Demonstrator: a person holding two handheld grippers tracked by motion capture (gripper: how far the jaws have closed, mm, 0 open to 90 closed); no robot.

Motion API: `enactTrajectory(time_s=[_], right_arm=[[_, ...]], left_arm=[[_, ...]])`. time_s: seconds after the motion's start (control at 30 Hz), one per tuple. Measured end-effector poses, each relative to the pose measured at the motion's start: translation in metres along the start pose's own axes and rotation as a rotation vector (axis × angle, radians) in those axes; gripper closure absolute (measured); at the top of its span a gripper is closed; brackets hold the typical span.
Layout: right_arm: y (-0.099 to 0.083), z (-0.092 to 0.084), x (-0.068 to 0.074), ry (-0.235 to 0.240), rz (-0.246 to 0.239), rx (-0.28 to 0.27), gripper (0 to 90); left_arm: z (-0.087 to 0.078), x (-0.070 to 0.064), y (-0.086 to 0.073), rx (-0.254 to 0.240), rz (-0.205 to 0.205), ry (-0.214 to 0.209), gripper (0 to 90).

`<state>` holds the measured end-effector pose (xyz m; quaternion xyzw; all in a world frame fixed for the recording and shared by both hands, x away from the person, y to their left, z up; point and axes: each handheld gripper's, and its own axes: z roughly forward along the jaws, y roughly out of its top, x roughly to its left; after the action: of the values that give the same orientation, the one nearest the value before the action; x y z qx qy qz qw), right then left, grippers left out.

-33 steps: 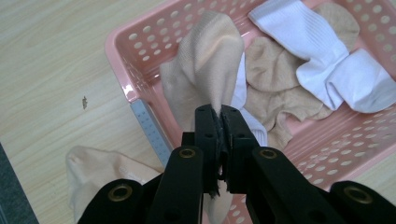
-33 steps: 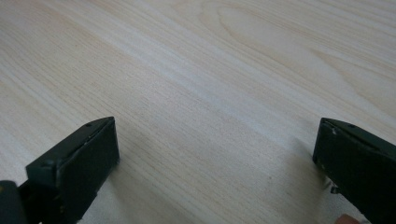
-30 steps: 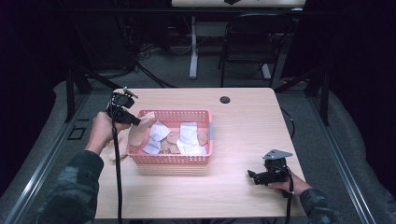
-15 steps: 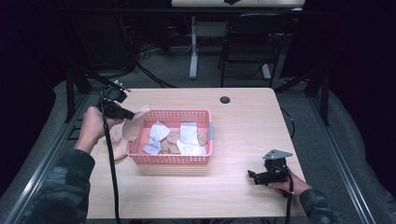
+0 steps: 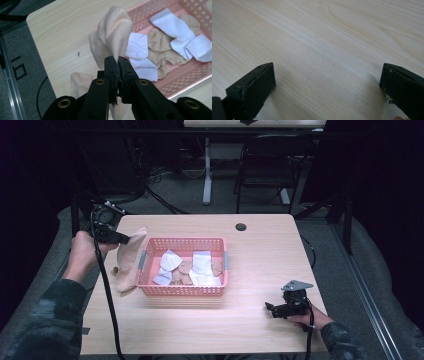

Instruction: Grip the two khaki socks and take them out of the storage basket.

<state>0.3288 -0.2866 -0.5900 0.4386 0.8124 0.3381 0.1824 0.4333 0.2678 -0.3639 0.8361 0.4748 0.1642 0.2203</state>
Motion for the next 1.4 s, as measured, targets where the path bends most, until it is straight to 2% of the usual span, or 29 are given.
enactTrajectory(time_s=[0.2, 0.4, 0.43, 0.67, 0.93, 1.07, 1.13, 1.2, 1.4], right_arm=[[0.0, 0.0, 0.0, 0.0, 0.0, 0.0, 0.0], [0.0, 0.0, 0.0, 0.0, 0.0, 0.0, 0.0], [0.0, 0.0, 0.0, 0.001, 0.0, 0.0, 0.0], [0.0, 0.0, 0.0, 0.0, -0.005, 0.005, 0.0], [0.0, 0.0, 0.0, -0.001, 0.0, 0.0, 0.0], [0.0, 0.0, 0.0, 0.0, -0.004, 0.004, 0.0], [0.0, -0.001, 0.0, 0.0, -0.003, 0.009, 0.0], [0.0, 0.0, 0.0, -0.001, -0.003, -0.004, 0.0], [0.0, 0.0, 0.0, 0.0, -0.004, 0.006, 0.0]], left_arm=[[-0.003, 0.018, -0.012, -0.008, -0.057, 0.035, 86.1], [0.0, 0.027, -0.021, -0.002, -0.086, 0.052, 86.1], [0.003, 0.03, -0.024, 0.001, -0.102, 0.055, 86.1], [0.011, 0.036, -0.031, 0.023, -0.119, 0.075, 86.1], [0.027, 0.04, -0.039, 0.044, -0.144, 0.079, 86.0], [0.04, 0.042, -0.044, 0.078, -0.167, 0.061, 86.0], [0.044, 0.042, -0.046, 0.088, -0.165, 0.063, 86.0], [0.051, 0.043, -0.049, 0.107, -0.172, 0.056, 86.0], [0.065, 0.045, -0.057, 0.128, -0.2, 0.039, 85.8]])
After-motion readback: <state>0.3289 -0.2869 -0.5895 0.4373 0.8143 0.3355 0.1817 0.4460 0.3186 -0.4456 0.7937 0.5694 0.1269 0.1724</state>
